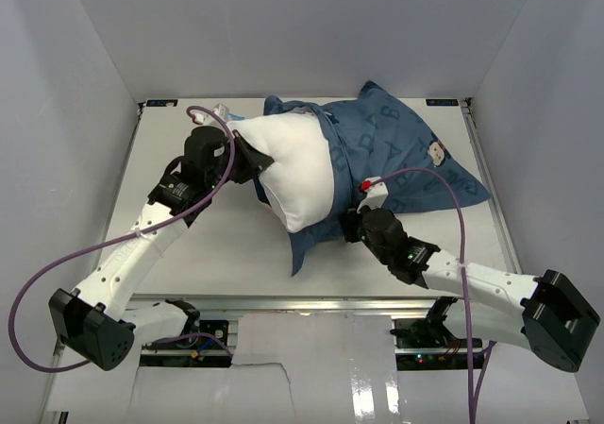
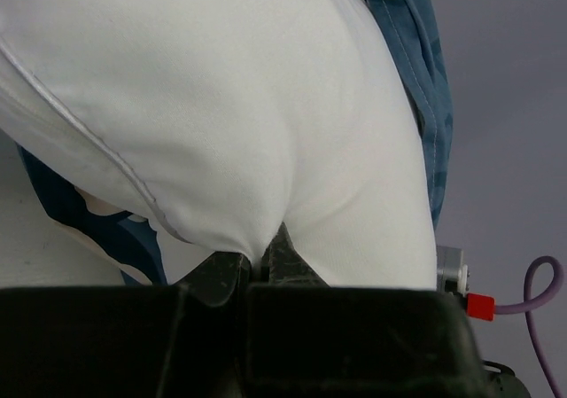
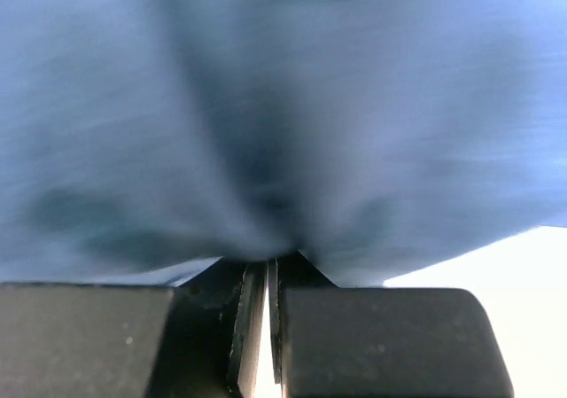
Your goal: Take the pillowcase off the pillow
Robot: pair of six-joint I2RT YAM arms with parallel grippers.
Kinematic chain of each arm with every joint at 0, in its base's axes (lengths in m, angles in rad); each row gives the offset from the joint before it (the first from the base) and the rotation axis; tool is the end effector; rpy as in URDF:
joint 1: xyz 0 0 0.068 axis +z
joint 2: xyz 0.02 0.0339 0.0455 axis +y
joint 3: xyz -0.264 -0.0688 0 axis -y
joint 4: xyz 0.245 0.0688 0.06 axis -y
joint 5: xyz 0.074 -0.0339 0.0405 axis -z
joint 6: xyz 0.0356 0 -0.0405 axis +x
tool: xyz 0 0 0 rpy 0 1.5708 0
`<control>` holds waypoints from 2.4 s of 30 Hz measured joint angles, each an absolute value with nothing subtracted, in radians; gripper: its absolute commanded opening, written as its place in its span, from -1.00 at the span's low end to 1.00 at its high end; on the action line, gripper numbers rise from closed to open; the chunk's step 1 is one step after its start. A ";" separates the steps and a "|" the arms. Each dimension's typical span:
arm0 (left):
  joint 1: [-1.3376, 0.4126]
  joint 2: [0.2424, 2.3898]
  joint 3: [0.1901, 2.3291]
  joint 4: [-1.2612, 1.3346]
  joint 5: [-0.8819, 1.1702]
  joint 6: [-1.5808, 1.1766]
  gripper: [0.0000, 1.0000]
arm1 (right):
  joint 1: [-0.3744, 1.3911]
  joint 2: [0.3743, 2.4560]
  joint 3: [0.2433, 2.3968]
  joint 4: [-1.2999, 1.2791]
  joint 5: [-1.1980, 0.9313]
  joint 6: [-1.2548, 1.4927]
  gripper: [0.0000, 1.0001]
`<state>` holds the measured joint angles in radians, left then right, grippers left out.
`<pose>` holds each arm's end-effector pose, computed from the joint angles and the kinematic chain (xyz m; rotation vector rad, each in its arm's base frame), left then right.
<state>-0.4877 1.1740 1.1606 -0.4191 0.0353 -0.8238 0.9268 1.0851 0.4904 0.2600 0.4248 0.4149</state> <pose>0.2320 -0.1245 0.3678 -0.3299 2.0872 -0.8538 0.1521 0.1782 0.2244 -0.1977 1.8972 0.5148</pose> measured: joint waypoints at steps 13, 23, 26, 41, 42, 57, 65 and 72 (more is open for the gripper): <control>-0.453 1.173 1.161 -0.430 0.109 -0.818 -1.00 | 0.991 0.901 0.447 0.323 0.217 0.416 0.60; -0.453 1.172 1.161 -0.442 0.108 -0.821 -1.00 | 1.076 1.105 0.509 0.338 0.329 0.444 0.60; -0.453 1.172 1.161 -0.447 0.105 -0.820 -1.00 | 1.076 1.188 0.511 0.342 0.423 0.458 -0.20; -0.452 1.169 1.264 -0.540 0.174 -0.733 -1.00 | 0.656 1.131 0.452 0.370 0.512 0.519 -0.85; -0.452 1.169 1.264 -0.549 0.182 -0.727 -1.00 | 0.628 1.138 0.452 0.371 0.491 0.520 -0.85; -0.435 1.126 1.265 -0.622 0.270 -0.637 -1.00 | 0.326 1.303 0.525 0.400 0.179 0.560 -0.85; -0.413 0.989 1.098 -0.487 0.446 -0.601 -1.00 | 0.307 1.317 0.577 0.316 0.006 0.478 0.32; -0.413 0.873 0.915 -0.406 0.524 -0.570 -1.00 | 0.302 0.807 0.640 0.083 -0.067 0.361 0.81</control>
